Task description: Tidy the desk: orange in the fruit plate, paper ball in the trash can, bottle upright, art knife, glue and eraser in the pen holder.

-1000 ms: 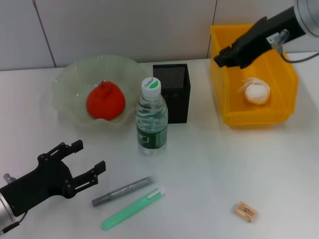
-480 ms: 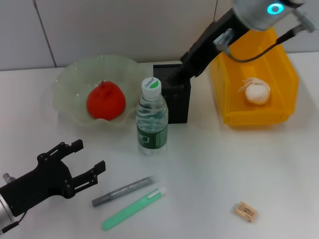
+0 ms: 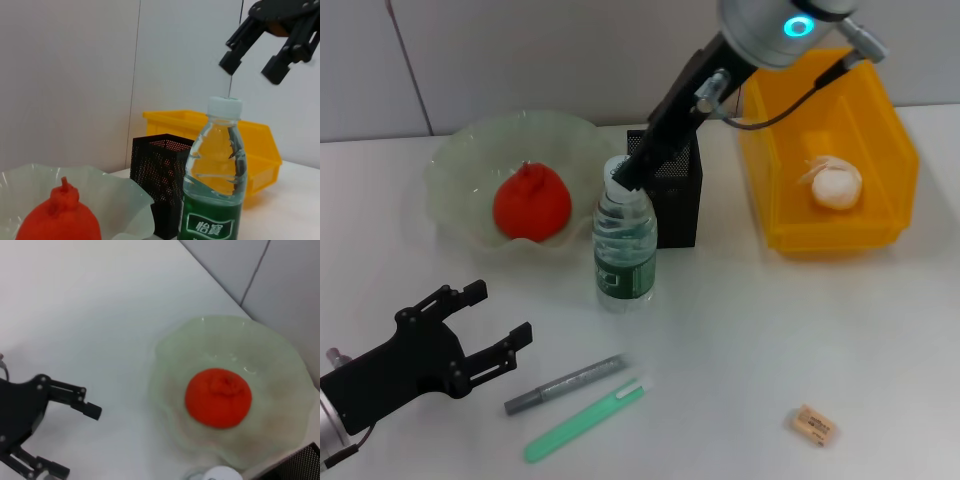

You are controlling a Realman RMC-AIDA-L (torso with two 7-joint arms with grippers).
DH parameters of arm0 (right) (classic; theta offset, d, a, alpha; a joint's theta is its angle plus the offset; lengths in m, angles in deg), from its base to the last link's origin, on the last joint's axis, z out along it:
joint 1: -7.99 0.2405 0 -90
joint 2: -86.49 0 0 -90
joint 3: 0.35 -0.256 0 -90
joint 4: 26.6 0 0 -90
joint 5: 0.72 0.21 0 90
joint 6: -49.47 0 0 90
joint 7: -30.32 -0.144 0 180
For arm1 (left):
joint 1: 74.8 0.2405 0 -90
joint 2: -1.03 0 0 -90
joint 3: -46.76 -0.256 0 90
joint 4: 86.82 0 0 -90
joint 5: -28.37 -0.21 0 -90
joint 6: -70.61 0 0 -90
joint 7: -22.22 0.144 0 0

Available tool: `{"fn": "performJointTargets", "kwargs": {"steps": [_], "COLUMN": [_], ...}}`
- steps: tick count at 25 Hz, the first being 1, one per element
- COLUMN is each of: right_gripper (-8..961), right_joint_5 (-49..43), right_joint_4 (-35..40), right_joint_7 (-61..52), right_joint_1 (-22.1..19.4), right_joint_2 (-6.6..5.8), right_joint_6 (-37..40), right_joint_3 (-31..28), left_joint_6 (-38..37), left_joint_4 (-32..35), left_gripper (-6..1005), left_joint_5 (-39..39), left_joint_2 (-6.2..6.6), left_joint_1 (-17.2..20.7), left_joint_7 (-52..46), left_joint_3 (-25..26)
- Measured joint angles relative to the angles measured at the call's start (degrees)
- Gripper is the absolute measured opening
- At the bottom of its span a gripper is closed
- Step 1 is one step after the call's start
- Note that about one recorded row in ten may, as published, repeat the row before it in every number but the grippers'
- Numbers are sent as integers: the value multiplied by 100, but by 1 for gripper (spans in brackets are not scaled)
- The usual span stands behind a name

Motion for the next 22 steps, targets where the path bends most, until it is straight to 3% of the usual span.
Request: {"fn": "performJointTargets", "kwargs": {"steps": [5, 22], "right_gripper": [826, 816], "right_joint_5": [-180, 175], "right_joint_4": [333, 1279], "right_joint_7": [-70, -102], "right_joint_1": [111, 115], "right_joint_2": [25, 42], "right_joint_6": [-230, -1181], "right_joint_3": [136, 308], "left_joint_6": [1, 1], "left_joint_4": [0, 0], "left_gripper": [827, 826], "left_joint_5": [0, 0], "left_joint_2": [0, 0], "left_joint_1": [6, 18], "left_joint_7": [7, 8], "left_joint_3": [0, 0]}}
